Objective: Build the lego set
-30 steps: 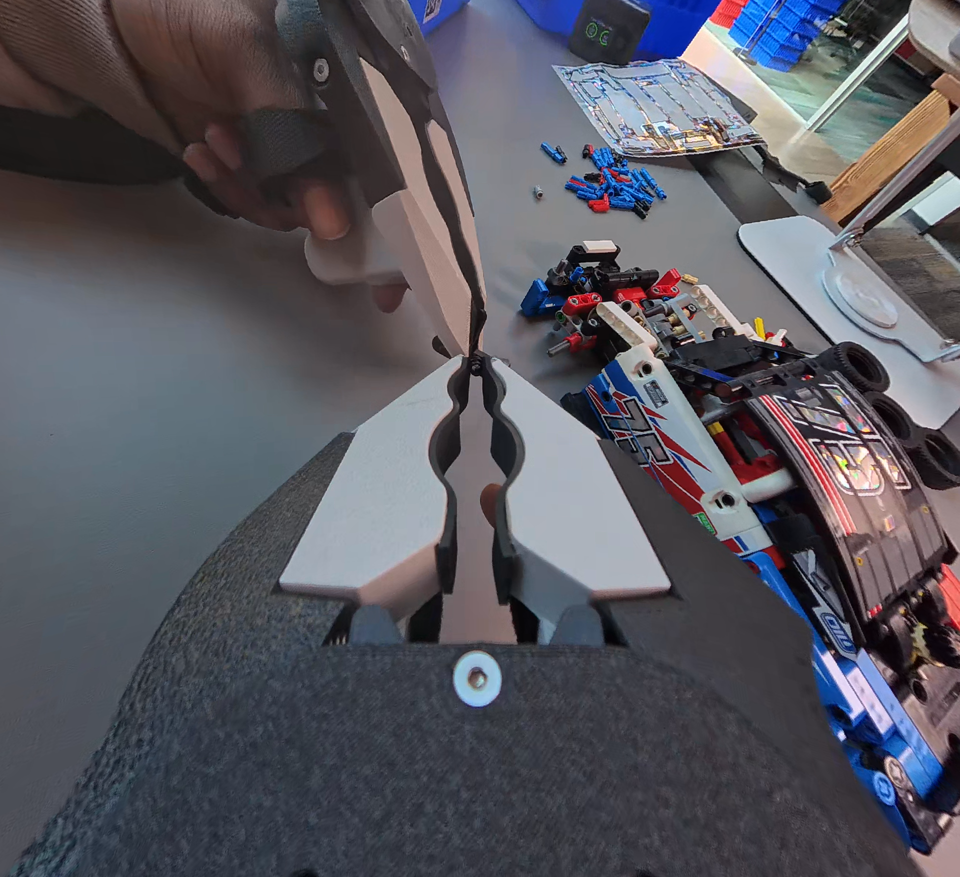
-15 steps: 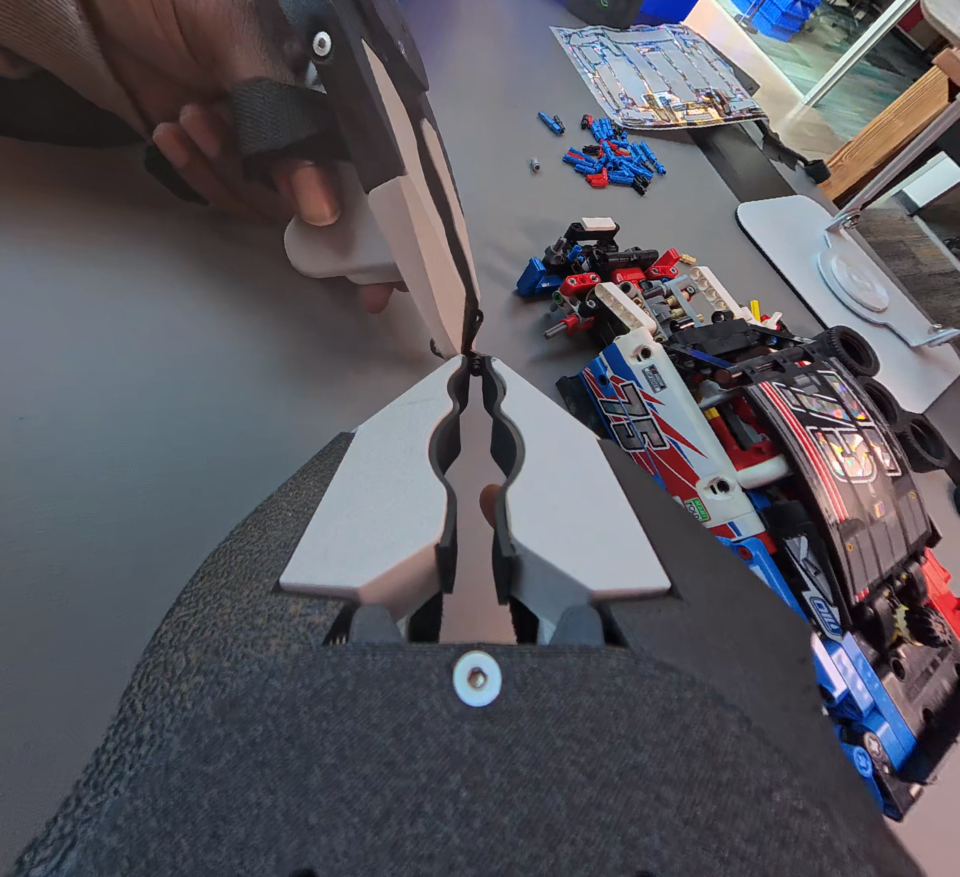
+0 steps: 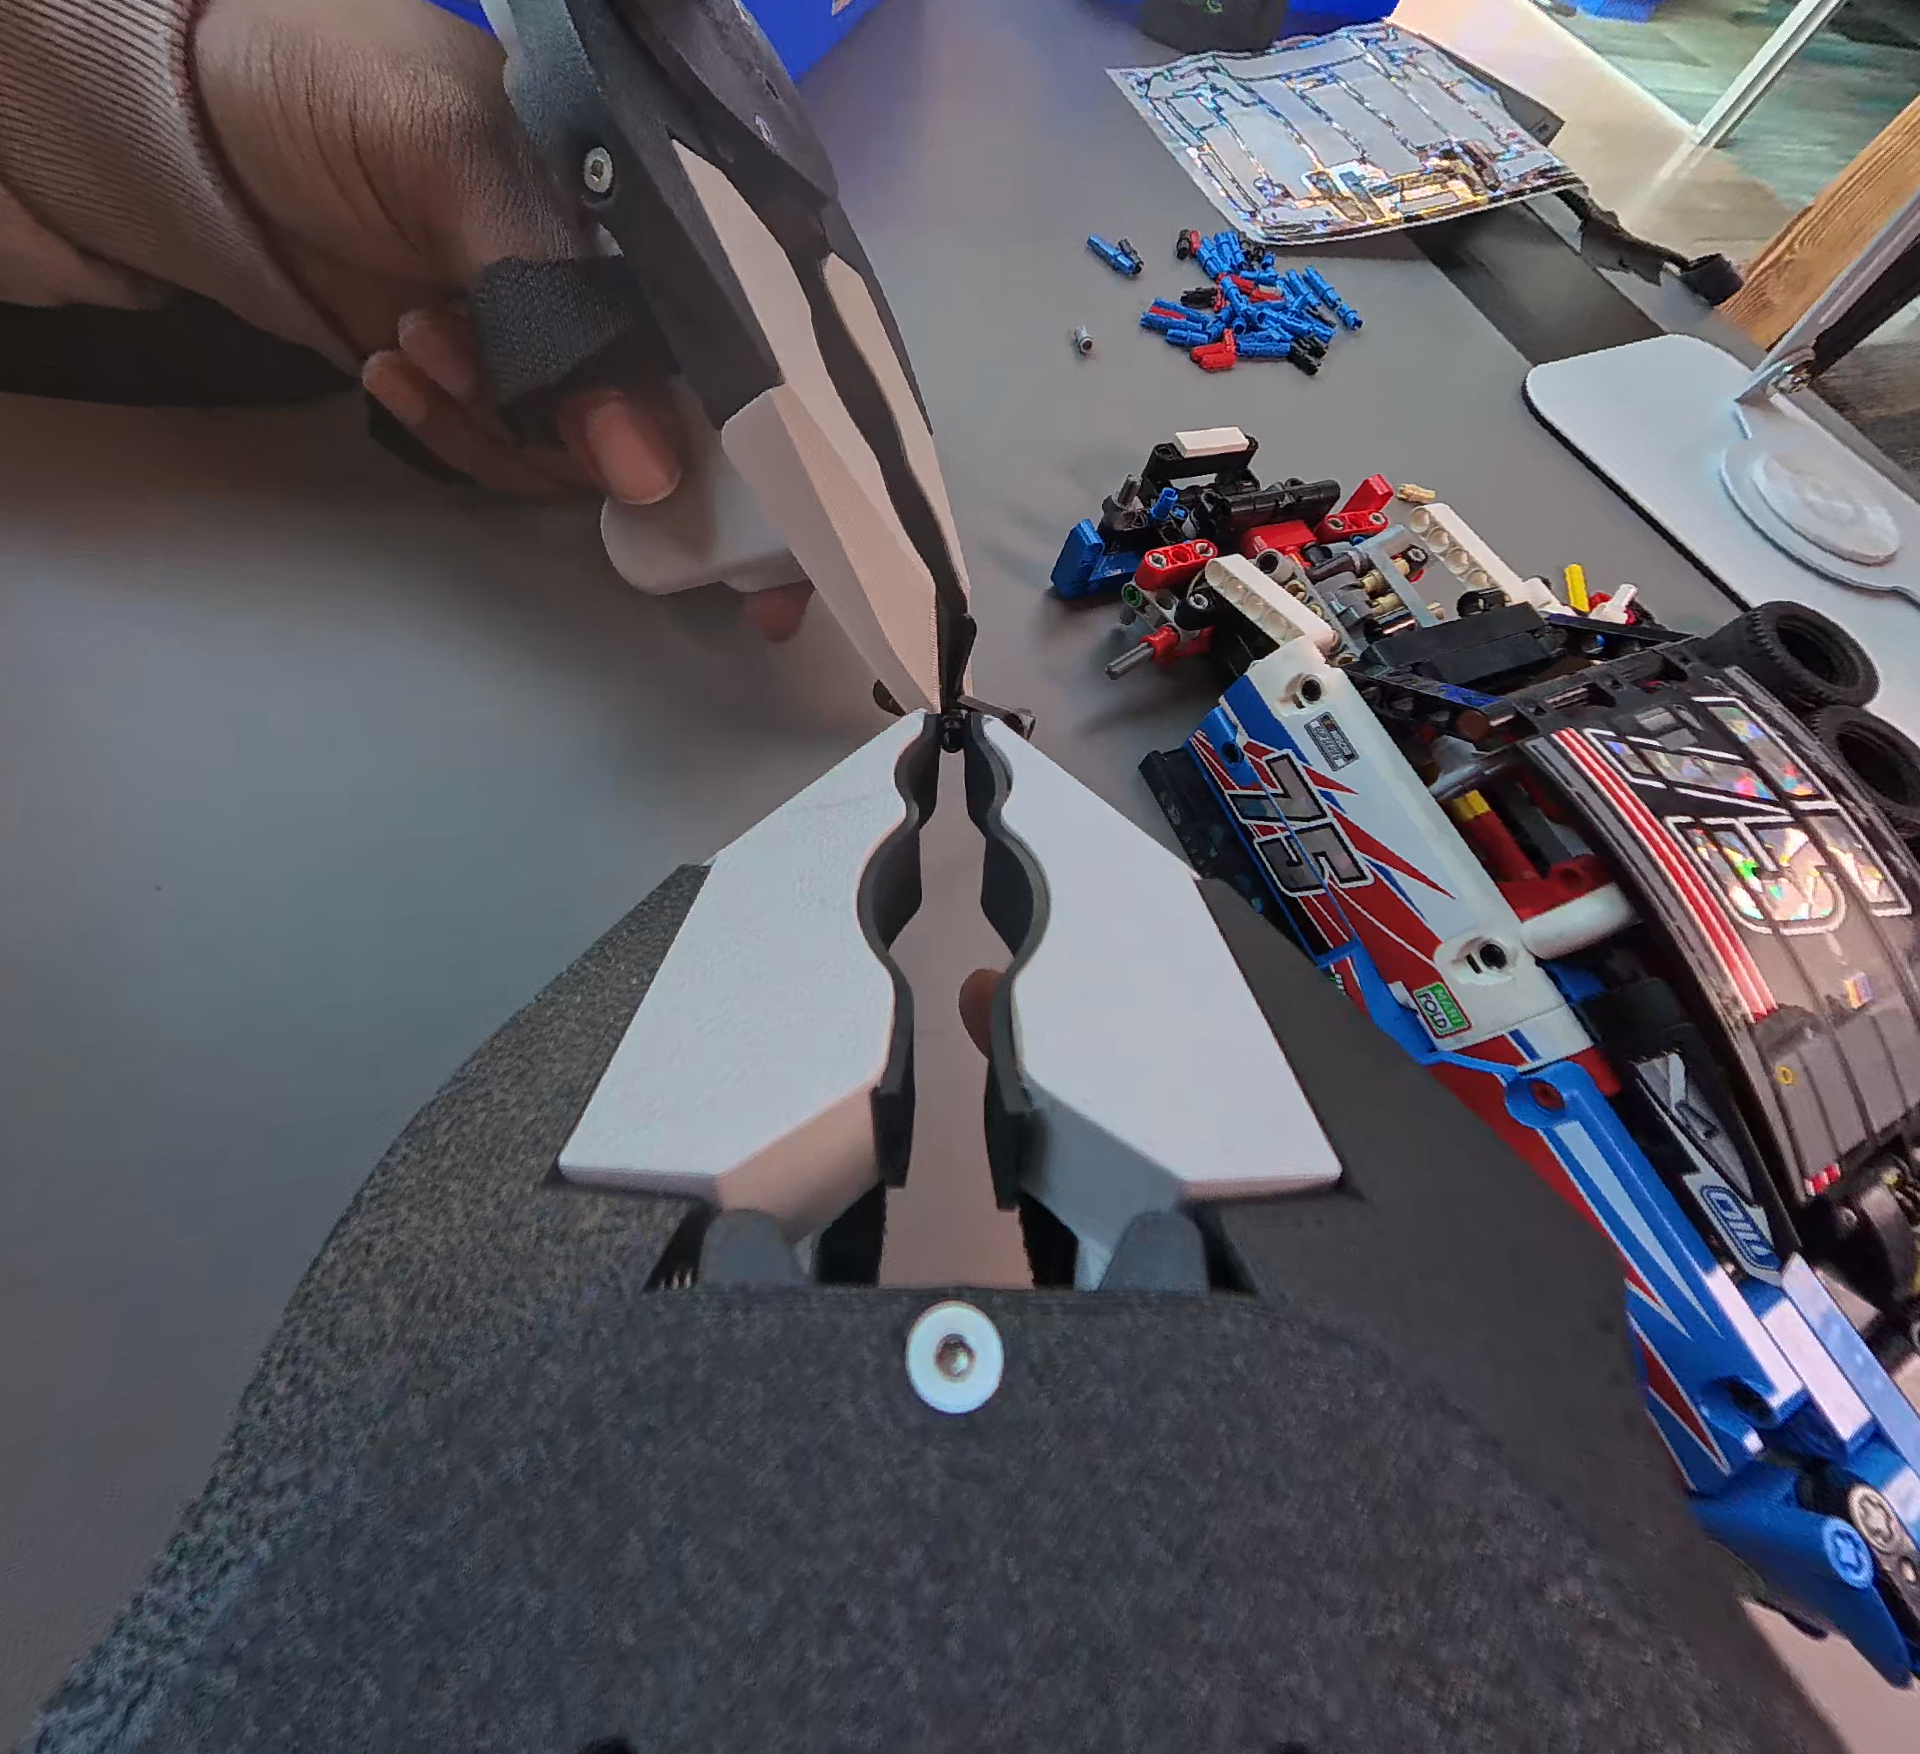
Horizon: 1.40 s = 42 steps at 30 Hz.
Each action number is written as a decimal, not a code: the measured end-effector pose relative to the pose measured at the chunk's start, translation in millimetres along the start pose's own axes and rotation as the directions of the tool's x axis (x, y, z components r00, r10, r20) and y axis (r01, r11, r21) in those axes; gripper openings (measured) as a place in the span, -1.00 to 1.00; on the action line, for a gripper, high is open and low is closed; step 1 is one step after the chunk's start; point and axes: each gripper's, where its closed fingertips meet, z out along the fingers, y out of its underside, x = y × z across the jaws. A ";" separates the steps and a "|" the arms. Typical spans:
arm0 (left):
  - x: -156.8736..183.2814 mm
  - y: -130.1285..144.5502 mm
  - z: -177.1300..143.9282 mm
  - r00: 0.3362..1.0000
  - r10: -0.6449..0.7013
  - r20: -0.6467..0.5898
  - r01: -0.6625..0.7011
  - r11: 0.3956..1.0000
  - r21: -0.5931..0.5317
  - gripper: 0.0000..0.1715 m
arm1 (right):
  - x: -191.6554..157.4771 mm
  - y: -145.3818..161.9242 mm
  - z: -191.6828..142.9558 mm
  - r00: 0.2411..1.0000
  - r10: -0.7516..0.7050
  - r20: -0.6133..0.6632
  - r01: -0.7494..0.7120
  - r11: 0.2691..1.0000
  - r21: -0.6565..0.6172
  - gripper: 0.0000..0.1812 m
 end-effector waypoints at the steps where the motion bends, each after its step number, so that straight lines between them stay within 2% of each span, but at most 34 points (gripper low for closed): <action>1: 0.4 -1.0 -0.2 1.000 -0.002 -0.002 0.002 1.000 0.009 -0.93 | 0.7 -0.7 -0.2 1.000 -0.004 -0.007 0.004 1.000 0.003 -0.98; 7: 1.2 -4.9 -1.7 0.999 0.029 0.018 -0.029 0.999 0.034 -0.93 | 3.4 -3.7 -1.1 0.999 0.005 -0.040 -0.005 1.000 0.006 -0.98; 18: 4.1 -14.8 -5.3 0.998 0.042 0.046 -0.047 0.994 0.096 -0.92 | 8.2 -13.3 -3.6 0.963 -0.169 -0.211 0.169 0.985 -0.020 -0.98; 22: 6.1 -20.2 -7.2 0.993 0.084 0.079 -0.094 0.987 0.131 -0.92 | 12.1 -17.7 -4.9 0.981 -0.001 -0.196 0.010 0.999 0.048 -0.98; 26: 13.8 -23.3 -6.6 0.995 0.086 0.048 -0.093 0.984 0.155 -0.92 | 17.3 -26.2 -9.2 0.971 0.205 -0.126 -0.183 0.969 0.167 -0.98; 28: 31.8 -13.4 2.4 0.993 0.117 -0.021 -0.114 0.986 0.120 -0.93 | 16.4 -26.0 -6.1 0.977 0.137 -0.164 -0.114 0.983 0.142 -0.99; 30: 43.0 -12.4 7.8 0.984 0.179 0.008 -0.178 0.975 0.130 -0.93 | 23.1 -21.2 -4.2 0.975 0.056 -0.216 -0.037 0.995 0.088 -0.99; 32: 48.7 -22.2 5.0 0.989 0.146 -0.026 -0.140 0.978 0.156 -0.93 | 28.5 -28.8 -13.6 0.974 0.124 -0.190 -0.095 0.983 0.156 -0.99; 35: 40.7 -23.5 2.3 0.993 0.110 -0.032 -0.104 0.981 0.163 -0.93 | 39.1 -45.8 -31.9 0.966 0.163 -0.201 -0.107 0.958 0.265 -0.98; 37: 33.8 -23.1 1.1 0.998 0.043 -0.050 -0.034 0.985 0.168 -0.93 | 35.2 -57.7 -39.1 0.975 0.166 -0.148 -0.110 0.938 0.329 -0.98; 39: 29.5 -24.3 0.0 0.997 -0.014 -0.077 0.027 0.985 0.169 -0.93 | 30.0 -55.9 -36.3 0.983 0.148 -0.110 -0.106 0.943 0.316 -0.98; 42: 19.2 -17.5 1.9 0.999 -0.013 -0.037 0.018 0.992 0.126 -0.92 | 24.1 -44.9 -27.9 0.987 0.154 -0.051 -0.134 0.952 0.275 -0.98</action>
